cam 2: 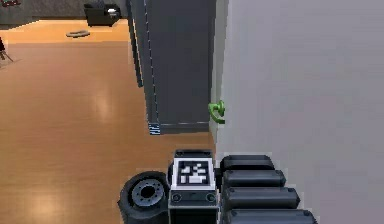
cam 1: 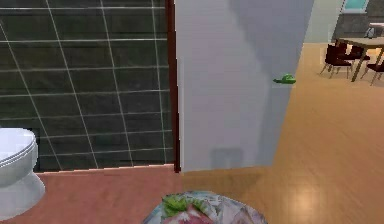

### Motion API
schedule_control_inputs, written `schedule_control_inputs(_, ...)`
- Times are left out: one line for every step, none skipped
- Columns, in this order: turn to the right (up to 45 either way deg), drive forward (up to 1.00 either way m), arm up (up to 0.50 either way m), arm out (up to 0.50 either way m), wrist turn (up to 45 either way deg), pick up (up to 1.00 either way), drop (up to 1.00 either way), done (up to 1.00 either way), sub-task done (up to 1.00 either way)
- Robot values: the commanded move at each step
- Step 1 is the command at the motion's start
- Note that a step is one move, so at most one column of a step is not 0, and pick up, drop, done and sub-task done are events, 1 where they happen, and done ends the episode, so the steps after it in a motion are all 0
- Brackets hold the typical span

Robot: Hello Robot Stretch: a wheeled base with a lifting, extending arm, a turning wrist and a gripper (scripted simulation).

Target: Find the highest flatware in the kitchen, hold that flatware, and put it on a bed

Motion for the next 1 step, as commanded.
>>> schedule_control_inputs(0.0, 0.30, 0.00, 0.00, 0.0, 0.00, 0.00, 0.00, 0.00)
